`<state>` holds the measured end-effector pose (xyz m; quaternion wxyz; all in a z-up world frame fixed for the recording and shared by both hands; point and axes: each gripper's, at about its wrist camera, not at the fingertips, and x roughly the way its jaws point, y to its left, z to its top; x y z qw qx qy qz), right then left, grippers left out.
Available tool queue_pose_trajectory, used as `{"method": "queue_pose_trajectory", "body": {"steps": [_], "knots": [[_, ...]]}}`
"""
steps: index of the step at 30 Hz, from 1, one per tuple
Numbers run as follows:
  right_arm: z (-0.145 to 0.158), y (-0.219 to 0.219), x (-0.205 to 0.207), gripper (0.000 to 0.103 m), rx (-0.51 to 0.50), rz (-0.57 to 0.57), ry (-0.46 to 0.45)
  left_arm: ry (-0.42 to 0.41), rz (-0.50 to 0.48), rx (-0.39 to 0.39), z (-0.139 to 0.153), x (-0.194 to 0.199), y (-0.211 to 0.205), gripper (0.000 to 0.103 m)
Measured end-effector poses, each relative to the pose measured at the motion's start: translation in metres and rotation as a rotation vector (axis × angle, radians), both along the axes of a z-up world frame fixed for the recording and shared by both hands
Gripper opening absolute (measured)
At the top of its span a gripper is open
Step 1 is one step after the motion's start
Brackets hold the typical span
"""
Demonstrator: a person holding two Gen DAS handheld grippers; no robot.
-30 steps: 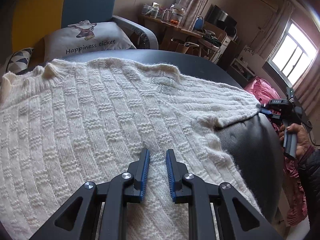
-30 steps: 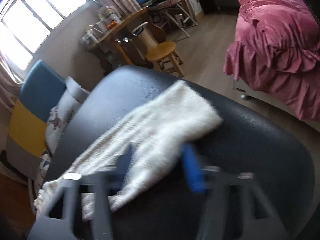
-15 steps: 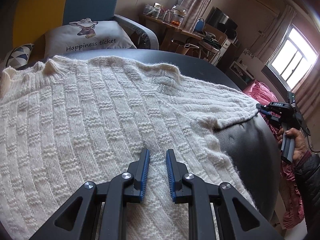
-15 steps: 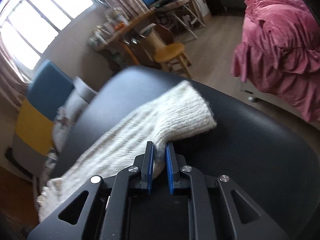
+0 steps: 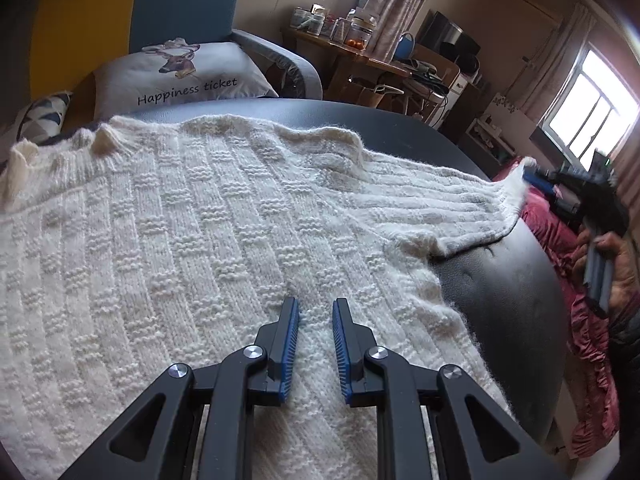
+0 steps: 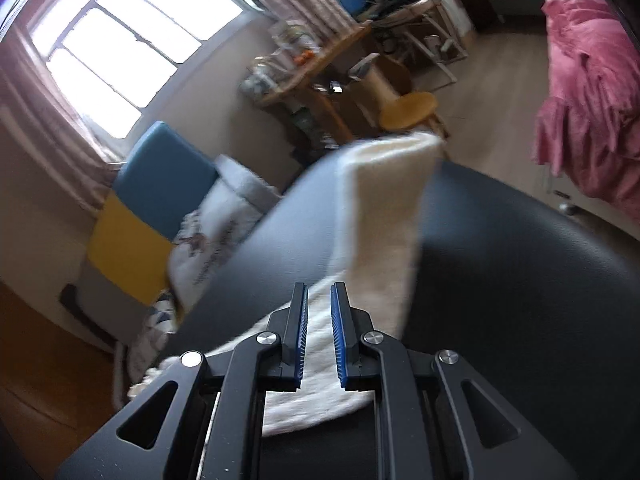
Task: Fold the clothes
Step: 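Reach the right tool to the sleeve cuff and close on it, then lift the sleeve cuff with the right tool and fold it across the body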
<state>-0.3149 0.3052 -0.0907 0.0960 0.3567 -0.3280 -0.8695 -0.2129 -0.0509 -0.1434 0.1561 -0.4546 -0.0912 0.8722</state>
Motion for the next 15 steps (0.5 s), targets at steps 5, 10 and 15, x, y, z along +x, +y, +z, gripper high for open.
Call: {"method": "queue_pose_trajectory", "body": {"steps": [5,10,15], "knots": [[0.014,-0.034,-0.001,0.013,0.059,0.053,0.0,-0.025,0.034,0.025,0.004,0.003,-0.012,0.017],[-0.006,0.015,0.027,0.036,-0.035,-0.115,-0.084,-0.014,0.041,0.0,0.005,0.013,-0.025,0.018],[-0.024,0.072,0.05,0.063,-0.04,-0.269,-0.152,-0.007,0.033,-0.014,0.002,0.016,-0.027,0.019]]}}
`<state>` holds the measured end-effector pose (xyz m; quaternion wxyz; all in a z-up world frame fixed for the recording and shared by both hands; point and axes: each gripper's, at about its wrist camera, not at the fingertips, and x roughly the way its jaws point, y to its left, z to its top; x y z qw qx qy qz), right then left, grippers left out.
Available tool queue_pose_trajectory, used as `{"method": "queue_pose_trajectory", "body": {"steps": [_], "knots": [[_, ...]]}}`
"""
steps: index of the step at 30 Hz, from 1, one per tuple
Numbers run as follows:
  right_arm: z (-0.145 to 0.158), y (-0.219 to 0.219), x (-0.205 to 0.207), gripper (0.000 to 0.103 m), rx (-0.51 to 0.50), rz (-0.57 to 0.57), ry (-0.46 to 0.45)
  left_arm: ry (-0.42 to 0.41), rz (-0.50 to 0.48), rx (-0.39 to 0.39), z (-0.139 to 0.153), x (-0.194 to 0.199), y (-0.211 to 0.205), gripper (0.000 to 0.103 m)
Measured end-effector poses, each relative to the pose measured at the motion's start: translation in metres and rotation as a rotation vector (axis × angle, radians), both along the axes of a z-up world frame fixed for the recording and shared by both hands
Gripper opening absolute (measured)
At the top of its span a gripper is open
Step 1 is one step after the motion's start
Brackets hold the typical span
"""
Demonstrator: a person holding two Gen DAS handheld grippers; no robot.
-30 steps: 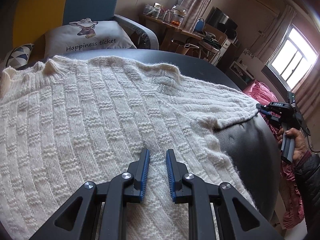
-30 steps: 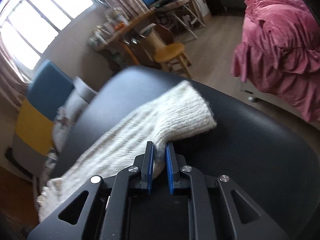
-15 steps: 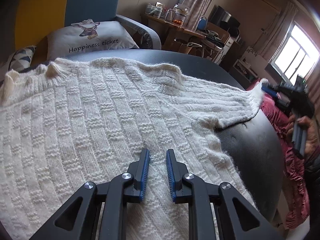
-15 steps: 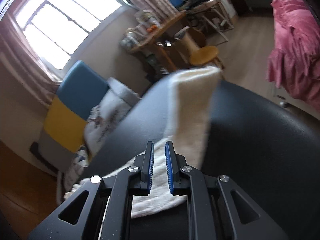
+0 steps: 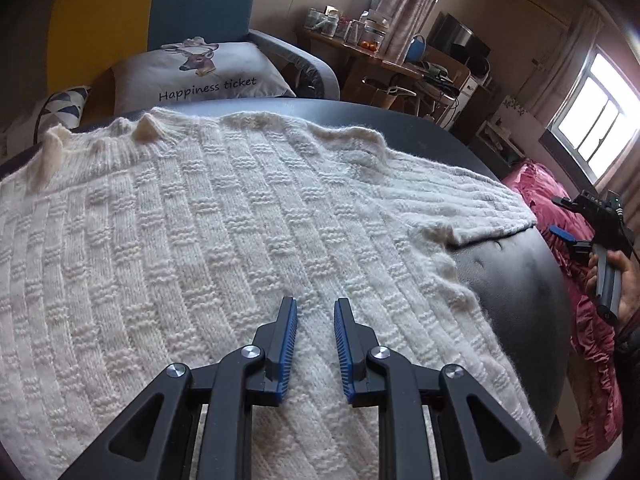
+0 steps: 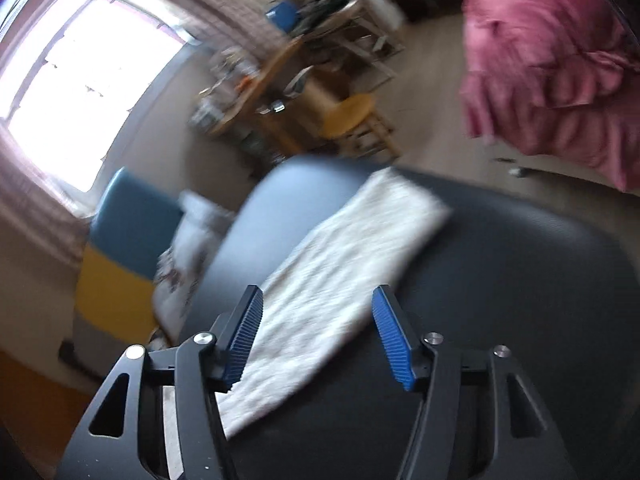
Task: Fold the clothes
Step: 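Lift the sleeve cuff with the right tool and fold it across the body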
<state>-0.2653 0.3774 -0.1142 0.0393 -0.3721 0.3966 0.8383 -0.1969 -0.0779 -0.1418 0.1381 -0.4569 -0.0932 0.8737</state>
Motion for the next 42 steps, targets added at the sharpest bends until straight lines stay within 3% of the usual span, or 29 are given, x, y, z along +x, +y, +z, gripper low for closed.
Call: {"method": "queue_pose_trajectory", "body": {"steps": [5,7,9,10,11,17,18,19,21,22,27,32,37,42], "knots": [[-0.023,0.024,-0.021,0.063,0.003,-0.034,-0.094,0.004,-0.003,-0.012,-0.001,0.0,0.002,0.019],[-0.028,0.021,-0.033,0.064,0.012,-0.026,-0.078,0.003,-0.003,-0.01,-0.001,-0.001,0.001,0.019],[-0.027,0.017,-0.042,0.076,0.036,-0.028,-0.04,0.003,-0.003,-0.01,-0.001,0.001,0.002,0.019],[-0.026,0.015,-0.046,0.092,0.03,-0.031,-0.019,0.004,-0.003,-0.009,-0.001,0.001,0.002,0.02],[-0.026,0.013,-0.05,0.099,0.028,-0.035,-0.009,0.004,-0.004,-0.007,-0.002,0.001,0.003,0.02],[-0.023,-0.003,-0.061,0.102,0.115,0.006,-0.041,0.008,-0.011,-0.001,-0.002,0.002,0.003,0.023],[-0.023,-0.003,-0.061,0.1,0.125,0.007,-0.05,0.007,-0.012,-0.001,-0.002,0.002,0.003,0.023],[-0.022,-0.003,-0.061,0.091,0.135,0.008,-0.059,0.007,-0.012,0.0,-0.002,0.001,0.003,0.023],[-0.025,-0.002,-0.062,0.025,0.133,0.015,-0.089,0.007,-0.012,0.0,-0.002,0.001,0.002,0.023],[-0.03,-0.001,-0.063,0.007,0.117,0.015,-0.116,0.007,-0.013,0.0,-0.002,0.001,0.002,0.023],[-0.023,-0.014,-0.06,0.007,0.175,0.049,-0.079,0.011,-0.014,-0.005,-0.002,0.002,0.003,0.024],[0.012,-0.04,-0.057,0.007,0.174,0.135,0.052,0.006,-0.009,0.012,-0.001,0.002,0.002,0.024],[0.055,-0.107,-0.06,0.007,0.19,0.355,0.176,-0.007,0.028,0.044,0.01,0.002,-0.005,0.024],[0.073,-0.196,-0.05,0.007,0.204,0.579,0.242,-0.007,0.076,0.143,0.025,0.008,-0.03,0.024]]}}
